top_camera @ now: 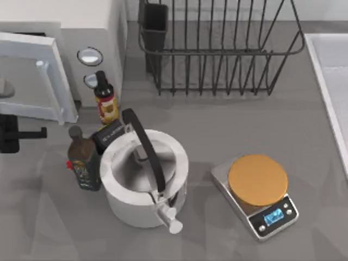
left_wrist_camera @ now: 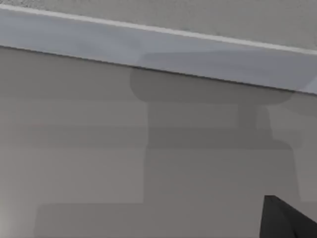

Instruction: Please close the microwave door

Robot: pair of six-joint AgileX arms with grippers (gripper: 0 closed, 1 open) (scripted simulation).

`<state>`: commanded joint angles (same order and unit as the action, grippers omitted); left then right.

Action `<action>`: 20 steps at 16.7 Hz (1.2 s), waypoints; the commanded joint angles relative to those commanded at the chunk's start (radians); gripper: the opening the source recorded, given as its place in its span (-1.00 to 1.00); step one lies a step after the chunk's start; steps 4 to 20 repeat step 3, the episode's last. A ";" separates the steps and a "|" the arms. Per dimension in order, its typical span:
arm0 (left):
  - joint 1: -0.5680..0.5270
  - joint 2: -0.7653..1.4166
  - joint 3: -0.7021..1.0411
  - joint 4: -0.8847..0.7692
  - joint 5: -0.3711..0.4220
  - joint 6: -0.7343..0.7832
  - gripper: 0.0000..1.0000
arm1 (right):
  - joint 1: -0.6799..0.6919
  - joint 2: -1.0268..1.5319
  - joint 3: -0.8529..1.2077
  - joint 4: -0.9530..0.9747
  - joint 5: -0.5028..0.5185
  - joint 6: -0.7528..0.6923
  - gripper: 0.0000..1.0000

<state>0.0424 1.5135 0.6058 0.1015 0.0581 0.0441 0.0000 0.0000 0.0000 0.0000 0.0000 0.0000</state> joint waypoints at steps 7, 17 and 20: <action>-0.006 0.055 0.041 0.029 -0.004 -0.003 -1.00 | 0.000 0.000 0.000 0.000 0.000 0.000 1.00; -0.006 0.055 0.041 0.029 -0.004 -0.003 -1.00 | 0.000 0.000 0.000 0.000 0.000 0.000 1.00; -0.006 0.055 0.041 0.029 -0.004 -0.003 -1.00 | 0.000 0.000 0.000 0.000 0.000 0.000 1.00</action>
